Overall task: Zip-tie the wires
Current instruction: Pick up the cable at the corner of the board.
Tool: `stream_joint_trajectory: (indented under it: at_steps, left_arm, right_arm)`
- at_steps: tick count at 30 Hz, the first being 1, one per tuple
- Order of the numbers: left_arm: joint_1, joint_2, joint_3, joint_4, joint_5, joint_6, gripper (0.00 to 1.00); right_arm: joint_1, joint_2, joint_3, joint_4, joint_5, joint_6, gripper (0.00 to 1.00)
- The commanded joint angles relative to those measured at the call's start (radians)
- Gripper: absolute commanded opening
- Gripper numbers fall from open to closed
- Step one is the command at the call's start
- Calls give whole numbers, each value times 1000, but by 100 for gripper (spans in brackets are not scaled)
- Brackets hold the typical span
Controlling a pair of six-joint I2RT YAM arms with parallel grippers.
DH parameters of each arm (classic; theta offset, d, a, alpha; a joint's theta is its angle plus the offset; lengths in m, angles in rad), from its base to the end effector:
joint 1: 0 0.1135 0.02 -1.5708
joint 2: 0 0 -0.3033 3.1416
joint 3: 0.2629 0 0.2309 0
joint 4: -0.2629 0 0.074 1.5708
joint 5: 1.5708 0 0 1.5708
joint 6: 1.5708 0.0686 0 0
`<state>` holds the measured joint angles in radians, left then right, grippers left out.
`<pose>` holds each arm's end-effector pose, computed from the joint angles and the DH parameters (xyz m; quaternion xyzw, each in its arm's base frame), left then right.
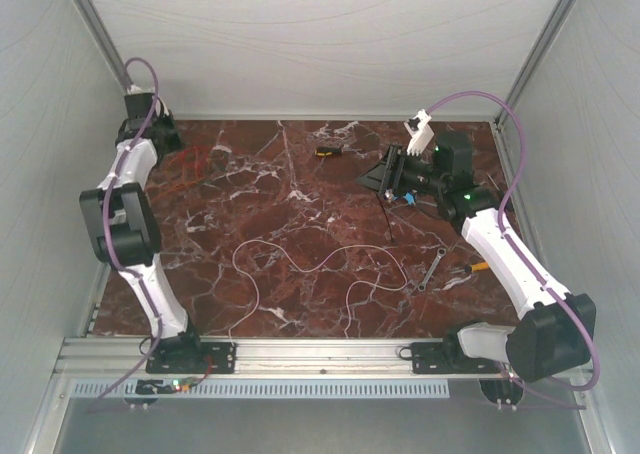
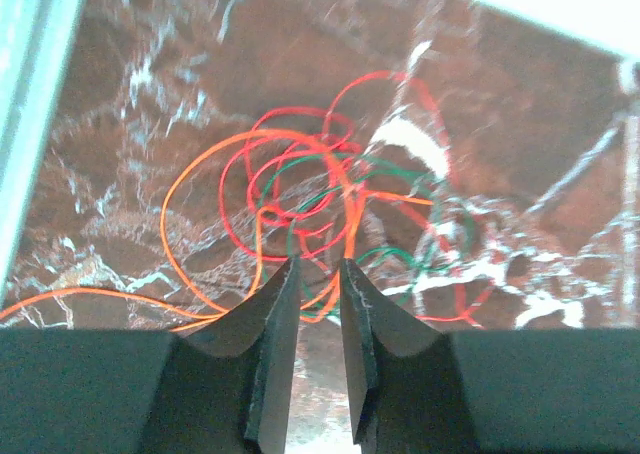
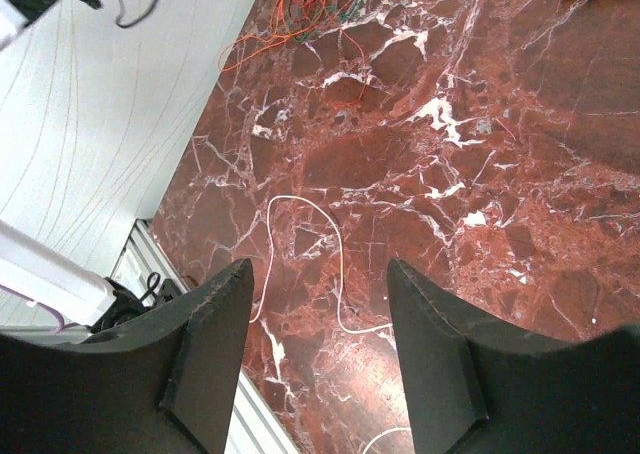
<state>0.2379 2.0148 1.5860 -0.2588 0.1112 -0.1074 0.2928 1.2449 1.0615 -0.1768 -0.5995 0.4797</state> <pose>0.4759 0.1076 0.2590 -0.1317 0.8933 -0.0223 0.4291 0.2524 0.1165 0.3731 -0.0940 0.7979 0.4297 0.4121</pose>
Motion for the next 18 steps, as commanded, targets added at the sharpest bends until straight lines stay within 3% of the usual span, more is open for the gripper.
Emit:
stream_joint_trajectory:
  at_steps: [1,4,6,10,14,18]
  left_arm:
    - [-32,-89,10,40,-17,-11,20]
    - [-44,-102,-9,29,-9,-10,13]
    - [-46,-119,-50,51,-42,-11,13]
    - [-45,-119,-102,73,-66,-9,38]
    - [-54,-74,-109,82,52,19,48]
    - [-91,-26,-91,89,12,34,54]
  right_arm:
    - [5,-30,26,-6,-11,-12,54]
    - [5,-40,6,3,-8,-1,54]
    - [6,-44,-5,5,-14,7,54]
    - [9,-56,-20,-5,-12,8,54]
    - [10,-72,-34,-4,-5,13,55]
    - [12,-80,-32,-24,-4,3,55]
